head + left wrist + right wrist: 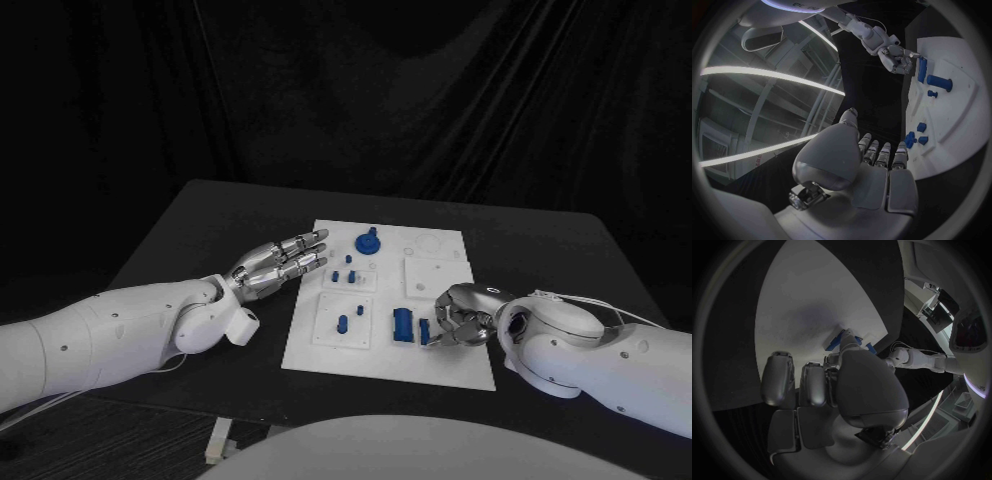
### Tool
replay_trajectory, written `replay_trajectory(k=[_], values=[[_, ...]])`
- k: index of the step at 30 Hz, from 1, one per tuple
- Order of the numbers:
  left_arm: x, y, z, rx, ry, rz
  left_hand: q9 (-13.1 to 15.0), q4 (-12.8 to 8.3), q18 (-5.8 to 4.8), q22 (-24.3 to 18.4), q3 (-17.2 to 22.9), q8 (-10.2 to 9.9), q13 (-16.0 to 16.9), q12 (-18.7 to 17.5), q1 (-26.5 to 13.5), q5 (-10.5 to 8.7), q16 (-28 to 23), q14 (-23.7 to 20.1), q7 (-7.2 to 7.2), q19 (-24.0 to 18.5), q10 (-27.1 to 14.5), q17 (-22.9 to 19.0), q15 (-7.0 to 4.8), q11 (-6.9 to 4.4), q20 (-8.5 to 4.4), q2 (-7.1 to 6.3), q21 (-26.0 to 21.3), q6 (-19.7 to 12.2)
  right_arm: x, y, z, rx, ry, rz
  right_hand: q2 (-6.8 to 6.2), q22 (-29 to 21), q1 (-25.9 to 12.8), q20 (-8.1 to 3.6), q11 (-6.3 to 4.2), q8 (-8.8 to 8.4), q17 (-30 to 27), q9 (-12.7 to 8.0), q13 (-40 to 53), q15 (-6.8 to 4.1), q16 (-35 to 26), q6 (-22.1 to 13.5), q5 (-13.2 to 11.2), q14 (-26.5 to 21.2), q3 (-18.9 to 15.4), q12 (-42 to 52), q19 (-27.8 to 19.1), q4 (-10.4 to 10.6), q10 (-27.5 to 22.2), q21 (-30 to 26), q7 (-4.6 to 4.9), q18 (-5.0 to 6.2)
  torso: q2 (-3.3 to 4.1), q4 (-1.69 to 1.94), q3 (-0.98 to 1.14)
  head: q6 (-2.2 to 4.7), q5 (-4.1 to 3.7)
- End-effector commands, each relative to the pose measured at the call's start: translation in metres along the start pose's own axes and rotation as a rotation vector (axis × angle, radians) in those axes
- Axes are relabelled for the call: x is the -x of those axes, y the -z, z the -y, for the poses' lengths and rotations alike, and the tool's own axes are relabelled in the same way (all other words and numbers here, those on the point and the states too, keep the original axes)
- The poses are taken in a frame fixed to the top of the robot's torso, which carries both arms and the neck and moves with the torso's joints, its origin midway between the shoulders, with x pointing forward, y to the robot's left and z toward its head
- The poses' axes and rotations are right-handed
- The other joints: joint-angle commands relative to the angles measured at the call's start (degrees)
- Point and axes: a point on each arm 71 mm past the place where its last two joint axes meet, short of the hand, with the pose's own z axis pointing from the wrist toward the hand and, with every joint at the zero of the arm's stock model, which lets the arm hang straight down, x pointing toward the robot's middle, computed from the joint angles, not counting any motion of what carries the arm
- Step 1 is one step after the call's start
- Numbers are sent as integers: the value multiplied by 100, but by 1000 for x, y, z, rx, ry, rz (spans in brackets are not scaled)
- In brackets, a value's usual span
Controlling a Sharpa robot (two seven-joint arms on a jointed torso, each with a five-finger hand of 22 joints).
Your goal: Assemble the parts on the task board
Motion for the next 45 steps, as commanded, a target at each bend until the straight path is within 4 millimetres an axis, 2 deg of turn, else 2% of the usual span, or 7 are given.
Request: replay_trajectory(k=[1, 25, 33, 41, 43, 44, 45], values=[[-2, -1, 1, -23, 12, -12, 7, -10, 34, -5, 12, 8, -6, -7, -5, 29, -35, -1, 46, 17, -1, -8, 21, -6, 37, 68, -34, -3, -2, -1, 2, -28, -7, -11, 4, 947, 50, -46, -34, 34, 10, 18, 1507, -25, -10, 52, -23, 234, 1, 20, 25, -34, 599, -37, 1, 15, -1, -2, 0, -1, 13], [-2, -1, 0, -22, 14, -13, 7, -91, 23, -5, 59, 9, -6, -10, 42, 183, -36, -2, 62, 17, -1, -8, 28, 1, 35, 87, -34, -2, -14, -2, 4, -68, -74, -148, -148, 904, 212, -53, -42, -103, -30, -37, 1507, -31, -39, 57, -25, 223, -342, 20, -39, -221, 599, -212, -5, 44, -1, -1, 0, -1, 33], [0, 5, 4, -49, 0, 11, 17, -119, 19, -1, 18, 27, -1, 15, 13, 132, -38, -3, 108, 20, 10, -9, -4, 45, 1, 12, -31, 71, 3, 10, 10, -9, -141, -33, -362, 895, -170, -39, -25, -297, -9, -166, 1507, -16, -38, -117, -21, 228, -722, 20, -51, 166, 599, -262, 9, 51, 0, -1, -1, -1, 39], [-1, 10, 21, -122, -44, 53, 30, 221, 74, 0, -182, 63, 11, 102, -213, -448, -38, -3, 224, 22, 60, -9, -194, 108, -114, -97, -29, 263, 84, 25, 14, 103, -382, 258, -176, 667, -1440, 7, 23, -1096, -1035, -878, 1481, 33, -628, -535, 46, -16, -717, 0, -289, 175, 582, -1061, 54, 193, -6, 0, 3, -1, -17], [-2, 8, 31, -161, -76, 77, 36, 275, 107, -4, -283, 73, 11, 101, -378, -769, -38, -3, 257, 18, 62, -9, -365, 49, -226, -103, -33, 339, 108, 31, 14, 160, -489, 389, 285, 354, -1915, 126, 153, -1628, -2205, -1295, 870, 97, -1503, -436, 304, -318, -857, -538, -580, 105, 183, -1916, 148, 290, -10, 0, 4, -1, -45], [-2, 8, 35, -183, -97, 95, 41, 280, 107, -5, -335, 81, 6, 71, -458, -937, -38, -3, 236, 17, 39, -9, -517, -45, -300, -120, -34, 382, 118, 35, 14, 193, -544, 465, 376, -326, -2026, 250, 243, -2147, -3726, -1701, -516, 251, -2794, -473, 327, -879, -969, -1921, -1267, 167, -743, -3763, 356, 493, -11, 1, 4, -1, -59], [-3, 9, 39, -201, -114, 110, 48, 273, 100, -5, -440, 91, -3, 10, -583, -1340, -38, -3, 115, 17, -14, -9, -797, -249, -456, -201, -34, 439, 125, 37, 13, 221, -585, 520, 405, -826, -2021, 382, 617, -2733, -4246, -2206, -1837, 436, -3614, -398, 459, -1069, -1084, -3391, -1619, 176, -1549, -4626, 447, 557, -22, 3, 7, -1, -75]])
